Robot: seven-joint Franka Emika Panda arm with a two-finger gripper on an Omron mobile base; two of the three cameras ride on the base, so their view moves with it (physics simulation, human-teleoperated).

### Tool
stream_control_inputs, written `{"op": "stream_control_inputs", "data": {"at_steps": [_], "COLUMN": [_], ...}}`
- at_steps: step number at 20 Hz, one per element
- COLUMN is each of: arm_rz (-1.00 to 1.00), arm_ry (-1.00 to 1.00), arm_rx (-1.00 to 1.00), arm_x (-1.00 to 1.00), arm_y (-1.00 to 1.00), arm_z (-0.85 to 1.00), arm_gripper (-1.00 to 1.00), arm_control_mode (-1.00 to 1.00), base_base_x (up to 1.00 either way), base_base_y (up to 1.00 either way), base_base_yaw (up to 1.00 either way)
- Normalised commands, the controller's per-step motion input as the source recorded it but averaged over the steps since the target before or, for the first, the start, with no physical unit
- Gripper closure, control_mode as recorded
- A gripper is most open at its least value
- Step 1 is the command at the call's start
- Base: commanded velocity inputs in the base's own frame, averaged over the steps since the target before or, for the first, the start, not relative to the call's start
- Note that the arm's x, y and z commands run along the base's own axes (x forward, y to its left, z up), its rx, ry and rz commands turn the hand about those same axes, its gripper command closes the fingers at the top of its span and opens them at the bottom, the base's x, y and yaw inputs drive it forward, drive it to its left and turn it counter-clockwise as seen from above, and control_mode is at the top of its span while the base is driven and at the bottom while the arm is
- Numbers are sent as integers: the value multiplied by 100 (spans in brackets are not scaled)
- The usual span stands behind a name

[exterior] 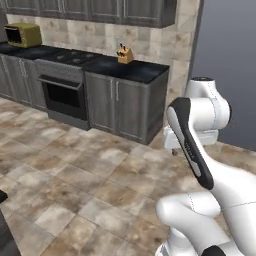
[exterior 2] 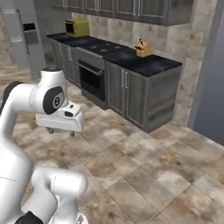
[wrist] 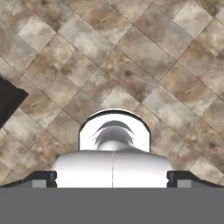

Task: Retrieve the butter from the fridge and place it on a plate on the dining table. Then retrieve the butter knife by the fridge and place it near the plate.

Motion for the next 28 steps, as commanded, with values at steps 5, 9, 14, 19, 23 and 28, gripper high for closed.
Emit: {"op": "stream_control_inputs", "data": {"at_steps": [5, 9, 14, 19, 23, 28], "arm_rz": [0, 0, 0, 0, 0, 0], "arm_ry": [0, 0, 0, 0, 0, 0], "arm_rx": [0, 0, 0, 0, 0, 0], "arm_x": [0, 0, 0, 0, 0, 0], "arm_y": [0, 0, 0, 0, 0, 0], "arm_z": [0, 0, 0, 0, 0, 0], "arm_gripper": [-100, -100, -100, -100, -100, -100], "arm_control_mode": [100, 100, 100, 100, 100, 100], "base_base_x": [100, 100, 100, 100, 100, 100], "base_base_y": [-6, -22, -41, -41, -14, -31], "base_base_yaw": [54, 45, 31, 31, 34, 29]}}
